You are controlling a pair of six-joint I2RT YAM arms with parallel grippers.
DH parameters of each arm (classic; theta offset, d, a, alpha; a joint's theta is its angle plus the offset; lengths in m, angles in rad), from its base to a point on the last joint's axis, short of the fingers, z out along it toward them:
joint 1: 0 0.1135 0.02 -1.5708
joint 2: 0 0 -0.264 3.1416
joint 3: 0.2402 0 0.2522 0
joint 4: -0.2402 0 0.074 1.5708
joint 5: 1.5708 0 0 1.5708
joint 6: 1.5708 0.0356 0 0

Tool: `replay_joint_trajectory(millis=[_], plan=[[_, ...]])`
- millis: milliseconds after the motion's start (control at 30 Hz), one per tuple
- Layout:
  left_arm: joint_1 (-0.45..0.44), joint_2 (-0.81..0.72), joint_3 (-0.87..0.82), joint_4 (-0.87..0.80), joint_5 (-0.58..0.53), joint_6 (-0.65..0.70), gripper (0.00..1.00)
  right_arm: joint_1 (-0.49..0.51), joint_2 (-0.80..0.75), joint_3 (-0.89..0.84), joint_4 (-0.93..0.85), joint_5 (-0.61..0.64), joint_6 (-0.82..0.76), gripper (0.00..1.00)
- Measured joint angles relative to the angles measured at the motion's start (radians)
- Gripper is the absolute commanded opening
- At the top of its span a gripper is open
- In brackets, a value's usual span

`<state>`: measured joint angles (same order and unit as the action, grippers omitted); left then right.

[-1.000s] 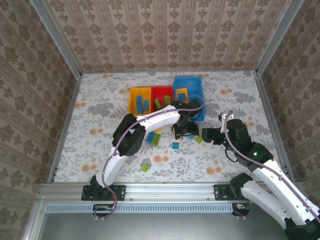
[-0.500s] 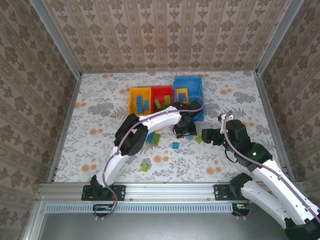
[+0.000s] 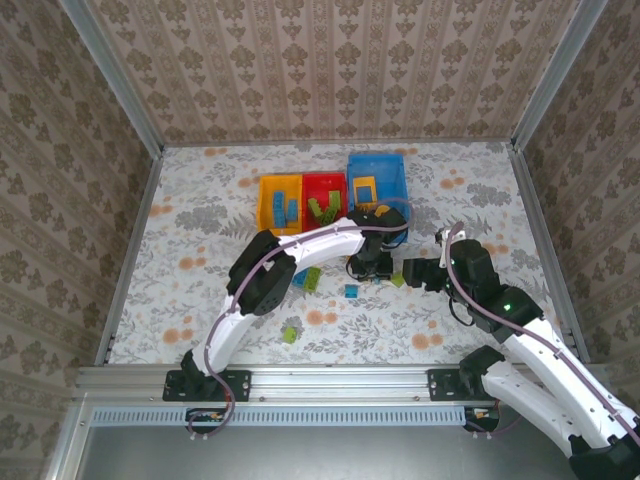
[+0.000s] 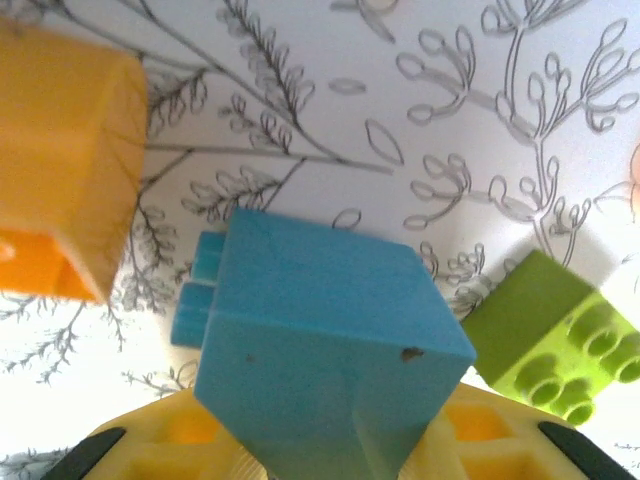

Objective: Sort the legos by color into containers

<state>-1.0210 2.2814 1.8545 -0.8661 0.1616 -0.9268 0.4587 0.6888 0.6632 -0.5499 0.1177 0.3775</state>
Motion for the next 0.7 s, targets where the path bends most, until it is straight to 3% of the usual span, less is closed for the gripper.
replay_joint_trajectory(millis=[700], plan=[[-0.013,-0.035,-0.041,-0.029,-0.020,0.103,0.07,-0.001,0.031,-0.005,0.030,-0.021,0.000,0.86]])
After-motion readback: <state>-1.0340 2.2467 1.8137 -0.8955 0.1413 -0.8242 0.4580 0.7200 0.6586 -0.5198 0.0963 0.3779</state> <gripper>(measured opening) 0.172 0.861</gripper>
